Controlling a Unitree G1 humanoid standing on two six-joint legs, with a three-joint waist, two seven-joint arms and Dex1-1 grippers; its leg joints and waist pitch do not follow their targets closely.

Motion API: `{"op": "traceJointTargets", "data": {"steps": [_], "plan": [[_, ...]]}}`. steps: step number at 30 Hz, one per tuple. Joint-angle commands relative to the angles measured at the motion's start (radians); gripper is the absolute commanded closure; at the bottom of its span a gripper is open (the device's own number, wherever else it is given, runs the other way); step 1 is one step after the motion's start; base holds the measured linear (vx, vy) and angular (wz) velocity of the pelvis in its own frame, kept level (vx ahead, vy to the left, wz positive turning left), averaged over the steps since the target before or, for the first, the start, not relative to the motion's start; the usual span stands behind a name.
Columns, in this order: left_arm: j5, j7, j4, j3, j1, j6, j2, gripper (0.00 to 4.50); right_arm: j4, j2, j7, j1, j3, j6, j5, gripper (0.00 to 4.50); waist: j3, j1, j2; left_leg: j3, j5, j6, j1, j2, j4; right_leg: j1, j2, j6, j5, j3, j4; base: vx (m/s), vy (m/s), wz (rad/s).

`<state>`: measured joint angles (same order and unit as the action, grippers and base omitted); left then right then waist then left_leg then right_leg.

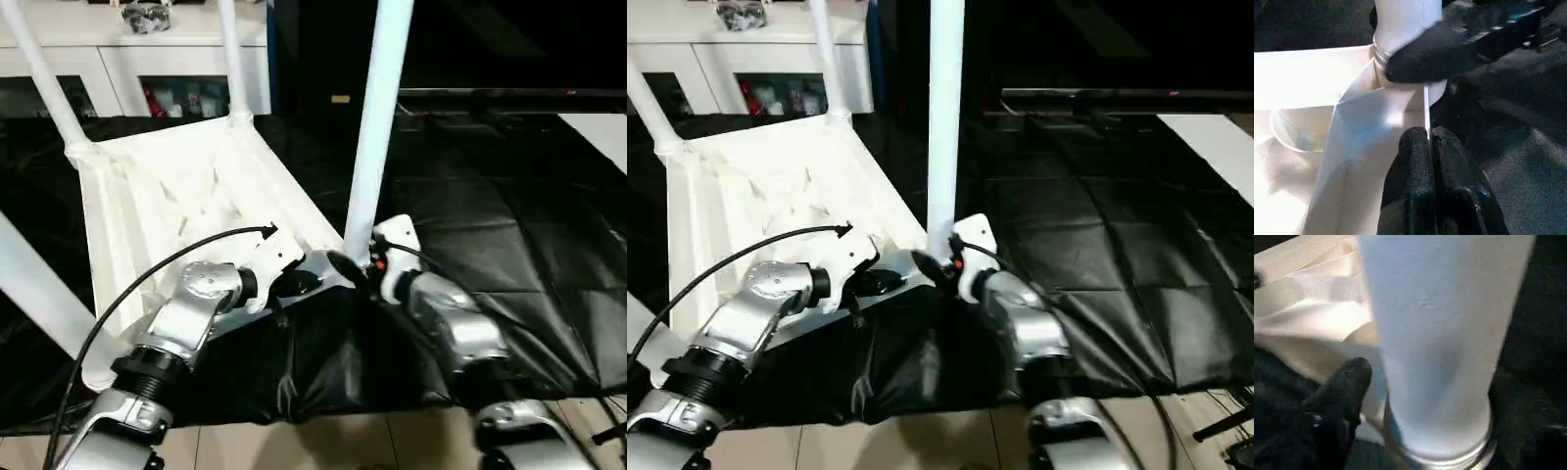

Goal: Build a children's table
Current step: Rotate leg to tighten

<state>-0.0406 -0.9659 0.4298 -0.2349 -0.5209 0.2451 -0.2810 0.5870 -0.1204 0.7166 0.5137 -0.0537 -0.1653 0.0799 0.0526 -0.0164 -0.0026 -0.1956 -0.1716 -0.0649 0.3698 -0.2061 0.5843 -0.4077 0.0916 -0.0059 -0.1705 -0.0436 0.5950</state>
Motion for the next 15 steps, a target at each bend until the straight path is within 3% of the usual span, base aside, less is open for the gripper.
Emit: {"op": "traceJointTargets", "data": {"steps": [1,5,7,11,14,15], "plan": [[0.037,-0.072,-0.029,-0.049,-0.012,-0.042,0.010,4.50,-0.048,-0.004,0.164,-0.007,-0.106,-0.013,0.029,0.65,-0.069,0.011,0.000,0.009,-0.269,0.045,-0.008,-0.016,-0.067,0.044,0.033,-0.223,-0.199,0.028,-0.067,0.000,0.000,0.00],[0.055,-0.163,-0.020,-0.048,-0.017,-0.077,-0.029,4.50,-0.084,-0.108,0.338,-0.027,-0.136,0.001,0.035,0.65,-0.073,0.029,0.007,0.004,-0.191,0.083,-0.009,-0.017,-0.060,0.051,0.033,-0.264,-0.083,0.028,-0.055,0.000,0.000,0.00],[0.064,-0.201,-0.018,-0.048,-0.017,-0.081,-0.043,4.50,-0.094,-0.145,0.407,-0.033,-0.146,0.004,0.036,0.65,-0.071,0.040,0.010,0.001,-0.189,0.085,-0.013,-0.019,-0.060,0.050,0.032,-0.273,-0.082,0.026,-0.053,0.000,0.000,0.00],[0.069,-0.243,-0.016,-0.054,-0.019,-0.081,-0.065,4.50,-0.105,-0.193,0.489,-0.035,-0.156,0.008,0.039,0.65,-0.066,0.062,0.010,0.000,-0.239,0.053,-0.020,-0.025,-0.065,0.045,0.032,-0.262,-0.161,0.025,-0.060,0.000,0.000,0.00],[0.087,-0.301,-0.018,-0.063,-0.018,-0.082,-0.086,4.50,-0.129,-0.229,0.563,-0.036,-0.177,-0.010,0.056,0.65,-0.064,0.065,0.009,0.001,-0.280,0.035,-0.023,-0.025,-0.068,0.042,0.031,-0.247,-0.214,0.027,-0.064,0.000,0.000,0.00],[0.089,-0.306,-0.019,-0.065,-0.017,-0.082,-0.088,4.50,-0.131,-0.231,0.570,-0.037,-0.180,-0.013,0.057,0.89,-0.065,0.068,0.009,0.001,-0.282,0.031,-0.022,-0.025,-0.068,0.044,0.032,-0.241,-0.219,0.028,-0.063,0.000,0.000,0.00]]}}
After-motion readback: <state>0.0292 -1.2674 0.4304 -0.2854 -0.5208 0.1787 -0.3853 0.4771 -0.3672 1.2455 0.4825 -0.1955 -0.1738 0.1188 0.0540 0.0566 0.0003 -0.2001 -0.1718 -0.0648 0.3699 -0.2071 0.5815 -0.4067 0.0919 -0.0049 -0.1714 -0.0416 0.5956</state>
